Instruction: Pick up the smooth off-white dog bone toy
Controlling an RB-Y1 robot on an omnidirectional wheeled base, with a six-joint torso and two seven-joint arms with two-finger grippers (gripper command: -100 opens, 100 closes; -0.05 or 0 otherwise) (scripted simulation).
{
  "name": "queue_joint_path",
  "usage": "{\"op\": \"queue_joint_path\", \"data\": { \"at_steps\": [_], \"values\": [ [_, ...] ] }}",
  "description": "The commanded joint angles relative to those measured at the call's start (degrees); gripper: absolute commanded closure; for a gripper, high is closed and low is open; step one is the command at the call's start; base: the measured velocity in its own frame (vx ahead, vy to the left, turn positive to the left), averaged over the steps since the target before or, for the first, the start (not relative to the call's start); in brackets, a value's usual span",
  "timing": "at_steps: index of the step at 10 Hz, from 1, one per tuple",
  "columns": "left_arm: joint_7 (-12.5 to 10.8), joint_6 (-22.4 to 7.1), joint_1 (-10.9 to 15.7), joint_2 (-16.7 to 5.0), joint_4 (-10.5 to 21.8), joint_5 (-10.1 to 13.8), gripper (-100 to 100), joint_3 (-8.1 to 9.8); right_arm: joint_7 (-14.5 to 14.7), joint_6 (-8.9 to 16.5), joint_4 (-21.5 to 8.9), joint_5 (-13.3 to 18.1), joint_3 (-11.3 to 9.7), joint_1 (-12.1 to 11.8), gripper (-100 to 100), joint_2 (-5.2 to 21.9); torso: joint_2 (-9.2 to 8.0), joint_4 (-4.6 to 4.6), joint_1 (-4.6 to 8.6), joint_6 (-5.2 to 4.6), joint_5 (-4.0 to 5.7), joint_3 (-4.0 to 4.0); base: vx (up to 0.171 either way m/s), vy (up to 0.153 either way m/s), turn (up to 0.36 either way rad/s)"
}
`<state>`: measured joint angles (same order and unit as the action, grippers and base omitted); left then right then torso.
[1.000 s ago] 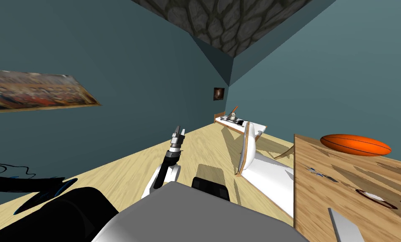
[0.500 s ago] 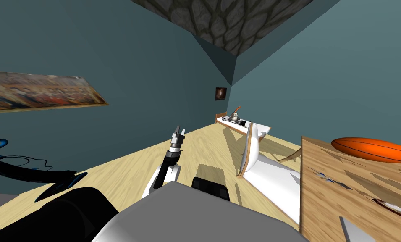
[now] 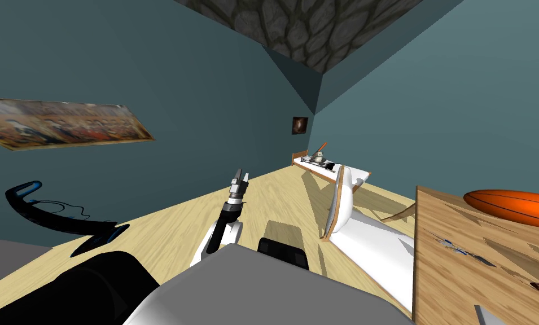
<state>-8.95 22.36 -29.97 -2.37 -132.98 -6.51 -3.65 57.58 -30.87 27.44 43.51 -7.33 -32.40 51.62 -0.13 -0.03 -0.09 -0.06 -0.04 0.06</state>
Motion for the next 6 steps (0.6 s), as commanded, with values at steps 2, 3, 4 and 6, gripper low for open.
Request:
{"op": "queue_joint_path", "data": {
  "at_steps": [2,3,4,6],
  "values": [
    [0.0,0.0,0.0,0.0,0.0,0.0,0,0.00,0.3,0.0,-0.1,-0.1,0.0,0.0,100,0.0,0.01,0.00,0.02,0.00,0.01,0.00,0.000,0.000,0.000],
    [0.0,0.0,0.0,0.0,0.0,0.0,0,0.00,0.3,-0.1,-0.1,-0.1,0.0,0.0,100,0.0,0.01,-0.01,0.03,0.02,-0.01,0.00,0.000,0.000,0.000],
    [0.0,0.0,0.0,0.0,0.0,0.0,0,0.00,0.3,-0.1,-0.1,-0.1,0.0,0.0,100,0.0,0.03,-0.01,0.04,0.03,-0.01,-0.01,0.000,0.000,0.000],
    [0.0,0.0,0.0,0.0,0.0,0.0,0,0.00,0.3,-0.1,-0.1,-0.1,0.0,0.0,100,0.0,0.01,0.00,0.03,-0.01,0.01,-0.01,0.000,0.000,0.000]
  ]
}}
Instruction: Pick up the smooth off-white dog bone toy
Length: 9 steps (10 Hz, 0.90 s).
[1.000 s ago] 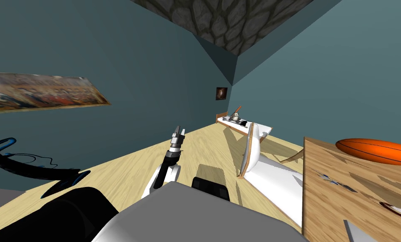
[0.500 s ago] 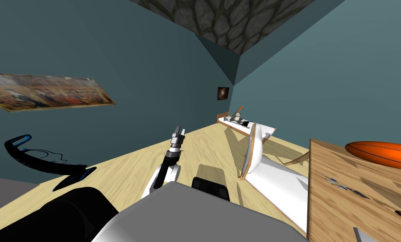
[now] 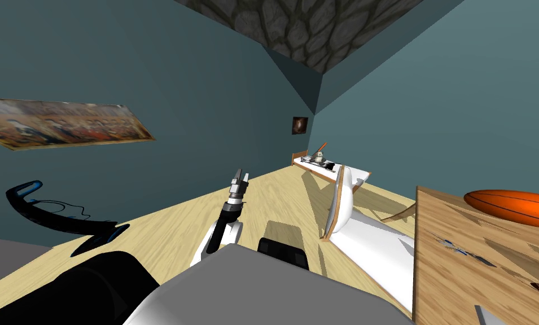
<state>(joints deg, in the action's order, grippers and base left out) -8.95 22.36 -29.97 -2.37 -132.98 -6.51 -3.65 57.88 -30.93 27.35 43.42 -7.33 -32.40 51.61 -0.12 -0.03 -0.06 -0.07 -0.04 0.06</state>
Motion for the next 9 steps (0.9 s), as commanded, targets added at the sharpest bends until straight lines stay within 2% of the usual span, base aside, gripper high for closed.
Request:
{"op": "queue_joint_path", "data": {
  "at_steps": [1,2,7,8,9],
  "values": [
    [0.0,0.0,0.0,0.0,0.0,0.0,0,0.00,0.0,0.0,0.0,0.0,0.0,0.0,0,0.0,0.00,0.00,0.00,0.00,0.00,0.00,0.000,0.000,0.000],
    [0.0,0.0,0.0,0.0,0.0,0.0,0,0.00,-2.7,1.0,2.6,2.6,0.1,-0.9,100,0.7,0.00,0.00,0.00,0.00,0.00,0.00,0.006,-0.009,-0.112],
    [0.0,0.0,0.0,0.0,0.0,0.0,0,0.00,-11.2,4.1,11.1,10.6,0.3,-4.0,100,3.1,0.02,0.01,0.00,0.00,-0.01,-0.01,0.007,-0.014,-0.097],
    [0.0,0.0,0.0,0.0,0.0,0.0,0,0.00,-13.0,4.1,12.6,11.5,0.3,-4.0,100,3.1,0.02,0.03,0.00,-0.04,-0.04,-0.02,0.005,-0.009,-0.062],
    [0.0,0.0,0.0,0.0,0.0,0.0,0,0.00,-13.2,4.1,12.6,11.5,0.3,-4.0,100,3.1,0.02,0.01,-0.02,0.00,-0.03,-0.02,0.000,0.000,0.000]
  ]
}}
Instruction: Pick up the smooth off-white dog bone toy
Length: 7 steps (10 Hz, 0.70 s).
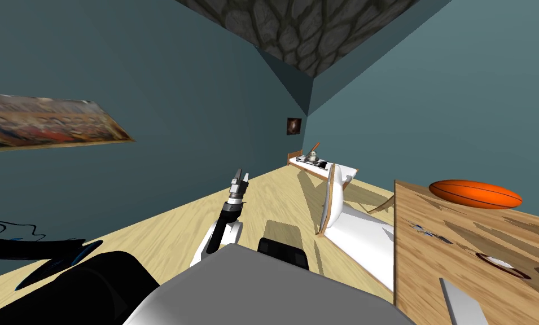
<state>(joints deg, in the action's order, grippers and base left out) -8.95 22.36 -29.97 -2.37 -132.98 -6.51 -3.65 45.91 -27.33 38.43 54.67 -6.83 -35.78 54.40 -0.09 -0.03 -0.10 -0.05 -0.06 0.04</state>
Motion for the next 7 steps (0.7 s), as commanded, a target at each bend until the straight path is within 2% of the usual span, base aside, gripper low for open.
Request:
{"op": "queue_joint_path", "data": {
  "at_steps": [1,2,3,4,5,6,7],
  "values": [
    [0.0,0.0,0.0,0.0,0.0,0.0,0,0.00,-2.9,1.5,2.9,2.9,-0.2,-1.7,100,1.2,0.00,0.00,0.00,0.00,0.00,0.00,0.008,-0.008,-0.094],
    [0.0,0.0,0.0,0.0,0.0,0.0,0,0.00,-4.3,1.5,4.3,3.3,-0.2,-1.7,100,1.2,-0.02,0.04,0.00,-0.10,-0.05,-0.01,0.005,-0.009,-0.074],
    [0.0,0.0,0.0,0.0,0.0,0.0,0,0.00,-6.3,2.6,6.4,5.7,-0.1,-2.8,100,2.0,-0.02,0.01,-0.02,-0.03,-0.03,0.00,0.006,-0.012,-0.112],
    [0.0,0.0,0.0,0.0,0.0,0.0,0,0.00,-8.1,2.6,8.1,6.2,-0.1,-2.8,100,2.0,-0.02,0.03,-0.02,-0.07,-0.06,0.00,0.002,-0.009,-0.055],
    [0.0,0.0,0.0,0.0,0.0,0.0,0,0.00,-9.9,3.6,9.6,8.7,0.0,-3.8,100,2.8,0.00,0.00,-0.03,0.02,-0.03,0.00,0.010,-0.012,-0.088],
    [0.0,0.0,0.0,0.0,0.0,0.0,0,0.00,-11.8,3.6,11.4,9.2,0.0,-3.8,100,2.8,0.00,0.03,-0.03,-0.06,-0.08,-0.01,0.006,-0.011,-0.063],
    [0.0,0.0,0.0,0.0,0.0,0.0,0,0.00,-13.7,4.6,13.2,11.6,0.1,-4.9,100,3.6,0.00,0.00,-0.05,0.00,-0.05,0.00,0.008,-0.011,-0.095]
  ]
}}
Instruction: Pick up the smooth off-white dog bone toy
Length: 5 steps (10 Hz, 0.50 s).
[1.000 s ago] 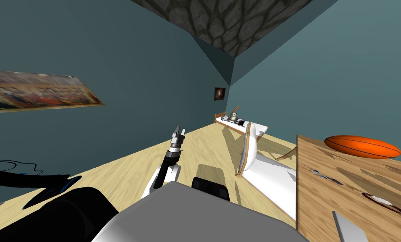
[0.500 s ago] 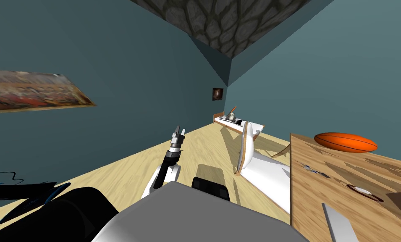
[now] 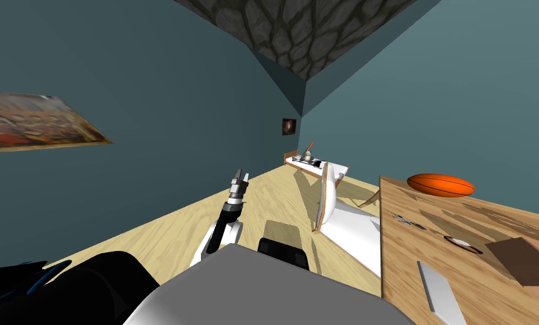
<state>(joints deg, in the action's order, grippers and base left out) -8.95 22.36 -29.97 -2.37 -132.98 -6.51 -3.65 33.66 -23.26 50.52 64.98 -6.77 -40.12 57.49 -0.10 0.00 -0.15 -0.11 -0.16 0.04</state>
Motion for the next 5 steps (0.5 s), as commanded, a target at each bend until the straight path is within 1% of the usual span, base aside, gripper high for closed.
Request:
{"op": "queue_joint_path", "data": {
  "at_steps": [1,2,3,4,5],
  "values": [
    [0.0,0.0,0.0,0.0,0.0,0.0,0,0.00,-2.9,0.6,2.6,1.9,0.0,-0.5,100,0.5,0.00,0.00,0.00,0.00,0.00,0.00,0.004,-0.008,-0.061],
    [0.0,0.0,0.0,0.0,0.0,0.0,0,0.00,-3.1,0.6,2.6,1.9,0.0,-0.5,100,0.5,0.01,-0.03,-0.01,0.07,0.02,0.01,0.001,-0.001,0.015],
    [0.0,0.0,0.0,0.0,0.0,0.0,0,0.00,-4.7,1.6,4.2,4.5,0.1,-1.6,100,1.3,0.02,-0.03,-0.03,0.08,0.01,0.00,0.009,-0.006,-0.084],
    [0.0,0.0,0.0,0.0,0.0,0.0,0,0.00,-6.0,1.6,5.6,4.9,0.1,-1.6,100,1.3,0.00,0.01,-0.04,-0.01,-0.03,0.00,0.006,-0.009,-0.072],
    [0.0,0.0,0.0,0.0,0.0,0.0,0,0.00,-8.0,2.6,7.7,7.2,0.1,-2.6,100,2.2,0.00,-0.01,-0.06,0.06,-0.01,0.00,0.006,-0.010,-0.092]
  ]
}}
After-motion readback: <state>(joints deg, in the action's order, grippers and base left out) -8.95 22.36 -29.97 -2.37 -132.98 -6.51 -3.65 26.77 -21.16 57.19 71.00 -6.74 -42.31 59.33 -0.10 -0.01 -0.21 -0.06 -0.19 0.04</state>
